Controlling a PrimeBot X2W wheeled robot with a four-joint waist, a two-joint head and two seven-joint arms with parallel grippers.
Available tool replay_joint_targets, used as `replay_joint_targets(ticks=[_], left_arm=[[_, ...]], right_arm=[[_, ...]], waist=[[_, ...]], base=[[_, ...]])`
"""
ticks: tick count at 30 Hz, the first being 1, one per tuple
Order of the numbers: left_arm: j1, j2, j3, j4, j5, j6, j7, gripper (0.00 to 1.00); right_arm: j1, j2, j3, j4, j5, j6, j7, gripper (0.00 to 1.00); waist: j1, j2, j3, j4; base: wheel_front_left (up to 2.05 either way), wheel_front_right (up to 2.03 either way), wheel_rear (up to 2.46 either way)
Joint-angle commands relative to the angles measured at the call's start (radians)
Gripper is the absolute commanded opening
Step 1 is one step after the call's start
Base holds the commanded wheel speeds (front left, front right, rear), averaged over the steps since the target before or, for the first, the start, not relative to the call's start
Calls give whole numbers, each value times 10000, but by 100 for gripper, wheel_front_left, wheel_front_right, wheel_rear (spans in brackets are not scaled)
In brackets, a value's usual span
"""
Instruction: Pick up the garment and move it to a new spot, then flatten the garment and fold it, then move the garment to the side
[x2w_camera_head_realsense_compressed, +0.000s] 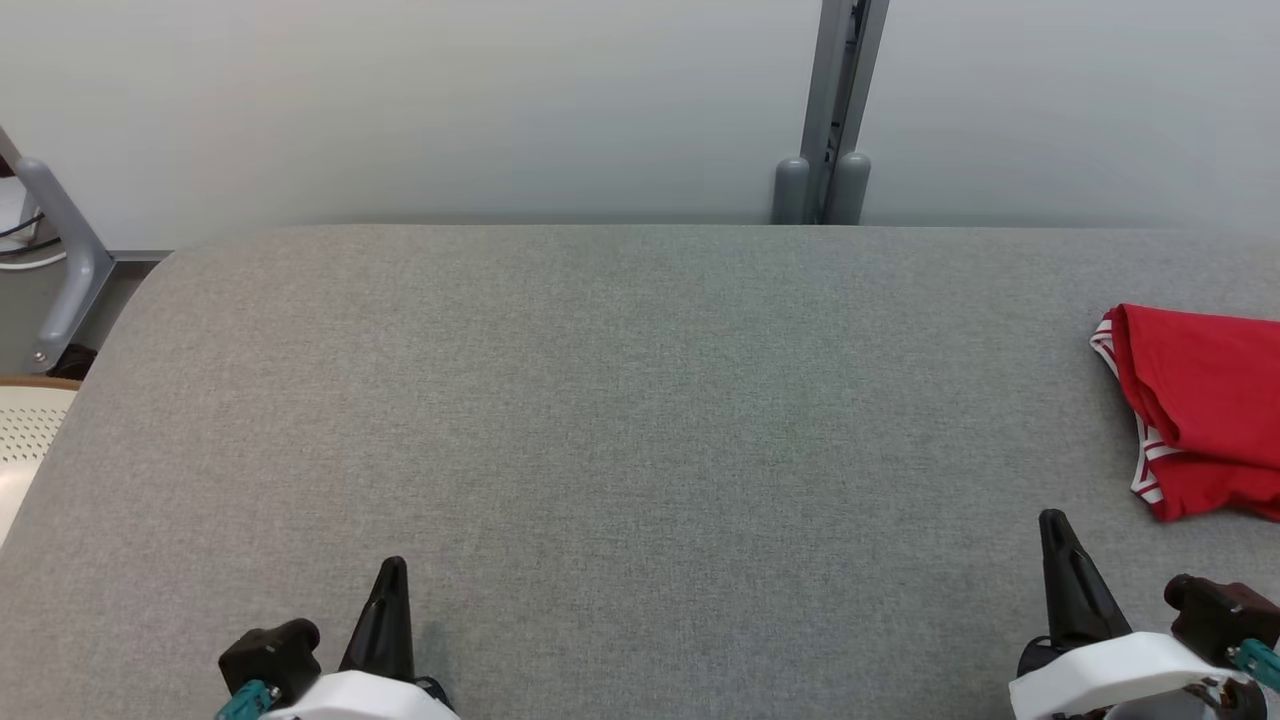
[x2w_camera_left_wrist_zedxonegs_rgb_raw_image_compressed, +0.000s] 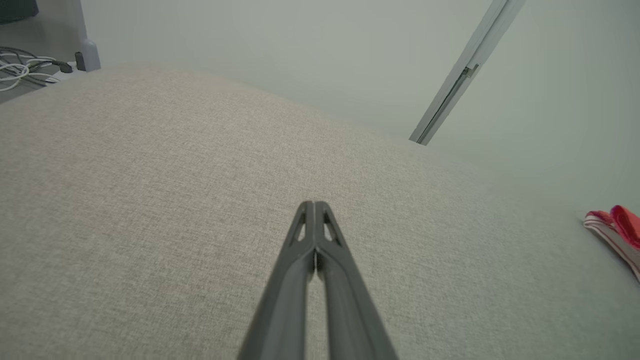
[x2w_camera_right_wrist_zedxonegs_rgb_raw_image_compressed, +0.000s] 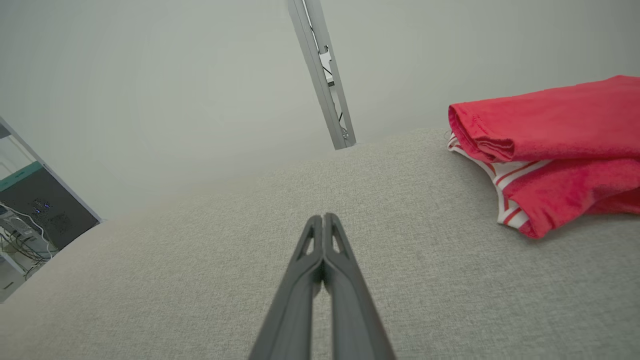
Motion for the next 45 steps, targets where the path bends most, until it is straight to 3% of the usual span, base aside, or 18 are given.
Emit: replay_joint_targets(ticks=[1,24,45], left_arm=[[-299,43,141,-211,-431,-104,84,0],[-555,105,902,-486,-3744,-700,1011,0],[-726,130,1455,-672,-6005,-1115,1685,0]], right_arm=[[-224,-70,-87,-218,474,0,113,0],[-363,-118,-391,-447,4036,1,1081,0],[-457,-152,-609,-592,6495,1,1755,0]], waist=[[0,0,-3,-11],[0,0,-44,-165],[0,0,-80,-299]], base=[[0,0,0],[0,0,0],[0,0,0]])
